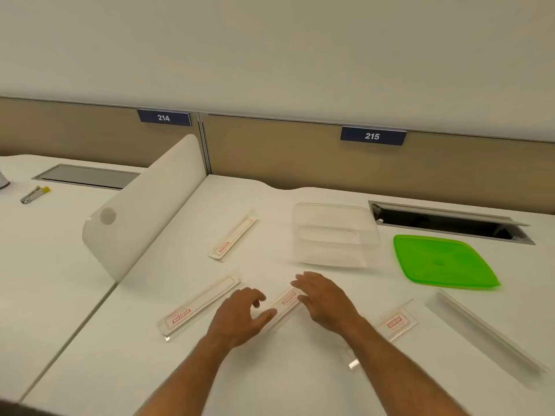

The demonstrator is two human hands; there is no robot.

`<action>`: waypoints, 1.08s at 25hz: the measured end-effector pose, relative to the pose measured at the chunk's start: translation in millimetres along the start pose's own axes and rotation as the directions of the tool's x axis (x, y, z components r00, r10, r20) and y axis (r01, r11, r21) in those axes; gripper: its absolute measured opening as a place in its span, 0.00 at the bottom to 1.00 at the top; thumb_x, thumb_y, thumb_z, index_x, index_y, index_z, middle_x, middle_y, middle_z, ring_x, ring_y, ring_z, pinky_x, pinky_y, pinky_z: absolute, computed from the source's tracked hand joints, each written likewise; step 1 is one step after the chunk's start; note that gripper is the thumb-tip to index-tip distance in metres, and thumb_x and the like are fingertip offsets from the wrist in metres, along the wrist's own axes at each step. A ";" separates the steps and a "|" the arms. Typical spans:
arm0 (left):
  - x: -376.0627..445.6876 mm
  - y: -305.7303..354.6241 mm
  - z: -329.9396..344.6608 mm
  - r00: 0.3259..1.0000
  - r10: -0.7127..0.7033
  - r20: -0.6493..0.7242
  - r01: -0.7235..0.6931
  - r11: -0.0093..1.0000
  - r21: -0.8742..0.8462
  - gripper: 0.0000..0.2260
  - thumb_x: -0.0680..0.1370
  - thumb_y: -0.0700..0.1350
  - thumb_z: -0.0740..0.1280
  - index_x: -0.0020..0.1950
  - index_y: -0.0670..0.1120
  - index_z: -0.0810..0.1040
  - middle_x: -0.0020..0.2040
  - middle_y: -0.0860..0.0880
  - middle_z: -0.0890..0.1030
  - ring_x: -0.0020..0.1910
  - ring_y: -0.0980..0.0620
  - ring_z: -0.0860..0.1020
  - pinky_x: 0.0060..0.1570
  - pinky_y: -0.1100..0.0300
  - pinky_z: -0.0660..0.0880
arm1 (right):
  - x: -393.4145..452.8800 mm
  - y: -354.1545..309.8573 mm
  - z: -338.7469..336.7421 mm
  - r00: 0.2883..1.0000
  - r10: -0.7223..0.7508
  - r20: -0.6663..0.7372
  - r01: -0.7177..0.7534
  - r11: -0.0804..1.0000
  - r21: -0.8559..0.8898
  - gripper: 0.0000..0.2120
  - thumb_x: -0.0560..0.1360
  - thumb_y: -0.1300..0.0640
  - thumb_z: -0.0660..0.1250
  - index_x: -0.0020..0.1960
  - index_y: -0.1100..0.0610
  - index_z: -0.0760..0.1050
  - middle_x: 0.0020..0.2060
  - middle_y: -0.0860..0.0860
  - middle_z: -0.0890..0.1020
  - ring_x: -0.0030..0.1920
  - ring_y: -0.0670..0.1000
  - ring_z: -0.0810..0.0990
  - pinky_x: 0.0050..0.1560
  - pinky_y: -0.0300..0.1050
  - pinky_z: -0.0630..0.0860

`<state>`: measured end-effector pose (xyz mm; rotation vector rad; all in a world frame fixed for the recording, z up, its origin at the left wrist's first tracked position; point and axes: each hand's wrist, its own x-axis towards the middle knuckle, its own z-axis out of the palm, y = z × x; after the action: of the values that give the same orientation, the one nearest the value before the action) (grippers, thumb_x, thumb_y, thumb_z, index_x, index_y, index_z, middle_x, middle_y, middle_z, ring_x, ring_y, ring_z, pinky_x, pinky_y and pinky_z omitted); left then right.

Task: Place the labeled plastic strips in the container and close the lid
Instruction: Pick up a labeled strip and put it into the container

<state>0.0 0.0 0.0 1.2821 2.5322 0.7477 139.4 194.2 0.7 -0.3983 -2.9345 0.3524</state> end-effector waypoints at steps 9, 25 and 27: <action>-1.3 4.1 5.0 0.994 -0.044 0.101 0.053 0.994 -0.094 0.09 0.78 0.53 0.67 0.49 0.51 0.84 0.39 0.58 0.83 0.39 0.57 0.79 0.43 0.62 0.76 | 0.7 1.6 6.7 0.996 0.017 0.082 -0.017 1.000 -0.001 0.25 0.78 0.49 0.63 0.74 0.47 0.65 0.75 0.43 0.66 0.77 0.44 0.57 0.71 0.45 0.66; 17.9 21.5 -21.4 0.932 -0.176 0.318 0.362 0.542 -0.759 0.10 0.74 0.49 0.74 0.43 0.42 0.86 0.43 0.44 0.85 0.24 0.53 0.71 0.27 0.62 0.69 | -25.4 28.1 -43.7 0.992 0.125 0.005 -0.112 0.868 0.485 0.24 0.60 0.44 0.80 0.55 0.43 0.82 0.57 0.38 0.82 0.58 0.38 0.78 0.60 0.37 0.75; 19.6 23.7 -25.8 0.895 -0.165 0.414 0.438 0.493 -0.752 0.23 0.77 0.60 0.67 0.45 0.39 0.86 0.48 0.41 0.86 0.30 0.52 0.75 0.34 0.62 0.73 | -29.7 31.4 -46.7 0.980 0.201 0.004 -0.164 0.790 0.591 0.21 0.58 0.43 0.81 0.50 0.42 0.83 0.49 0.39 0.85 0.52 0.39 0.82 0.53 0.35 0.77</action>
<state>-5.6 18.5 35.2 0.5074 1.6564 1.3259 184.0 225.1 33.9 -0.5779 -2.5391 1.2135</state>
